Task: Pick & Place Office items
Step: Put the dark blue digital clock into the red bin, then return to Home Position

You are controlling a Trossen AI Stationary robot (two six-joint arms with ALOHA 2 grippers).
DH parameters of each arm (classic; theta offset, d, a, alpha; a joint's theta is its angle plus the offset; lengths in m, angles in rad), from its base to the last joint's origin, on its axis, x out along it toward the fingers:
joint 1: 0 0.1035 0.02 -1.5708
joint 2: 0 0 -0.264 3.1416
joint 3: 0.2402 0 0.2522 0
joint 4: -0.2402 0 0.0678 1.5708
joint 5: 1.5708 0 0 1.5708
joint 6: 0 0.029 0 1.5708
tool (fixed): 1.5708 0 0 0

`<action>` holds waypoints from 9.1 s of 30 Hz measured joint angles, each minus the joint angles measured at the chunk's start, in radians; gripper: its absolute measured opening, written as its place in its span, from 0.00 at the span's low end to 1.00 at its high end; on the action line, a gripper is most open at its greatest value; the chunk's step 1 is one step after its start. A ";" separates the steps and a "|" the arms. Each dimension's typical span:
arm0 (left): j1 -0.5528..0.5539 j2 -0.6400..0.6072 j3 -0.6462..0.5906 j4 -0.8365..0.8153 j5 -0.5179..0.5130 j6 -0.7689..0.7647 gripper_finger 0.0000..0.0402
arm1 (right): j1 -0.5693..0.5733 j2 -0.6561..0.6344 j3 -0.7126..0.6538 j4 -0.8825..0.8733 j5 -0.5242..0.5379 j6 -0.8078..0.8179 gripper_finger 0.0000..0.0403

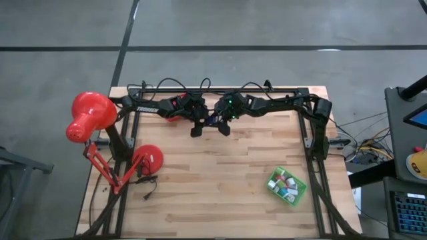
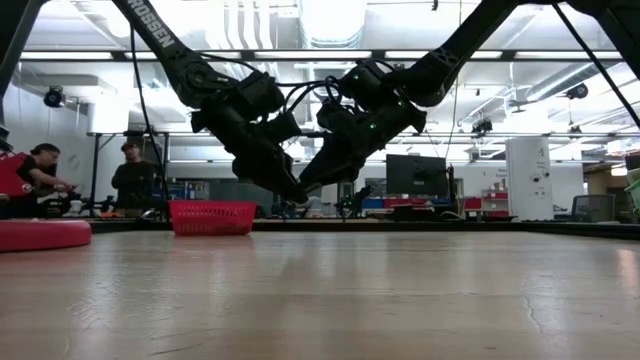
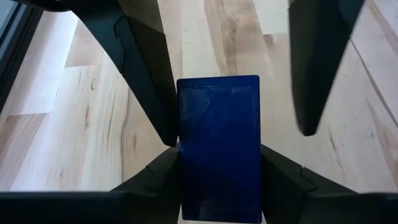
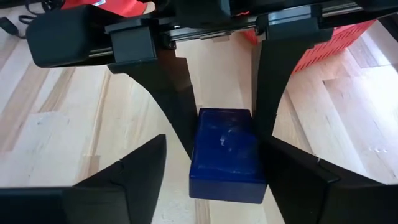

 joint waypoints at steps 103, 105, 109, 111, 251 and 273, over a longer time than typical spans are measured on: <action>0.309 -0.170 -0.018 -0.462 -0.159 -0.272 0.54 | -0.027 -0.074 0.000 -0.221 0.003 -0.019 0.86; 0.309 -0.170 -0.018 -0.463 -0.159 -0.272 0.56 | -0.027 -0.074 0.000 -0.221 0.003 -0.019 0.86; 0.309 -0.170 -0.019 -0.464 -0.159 -0.271 0.61 | -0.027 -0.074 0.000 -0.221 0.003 -0.019 0.87; 0.309 -0.170 -0.019 -0.464 -0.157 -0.264 0.63 | -0.027 -0.074 0.000 -0.221 0.003 -0.019 0.87; 0.399 -0.749 -0.862 1.009 0.598 -0.643 0.98 | -0.247 -0.760 -0.493 -0.298 -1.124 -0.578 0.87; 0.171 -1.013 -0.924 0.912 0.609 -0.688 0.98 | -0.346 -1.006 -0.852 -0.284 -1.178 -0.719 0.87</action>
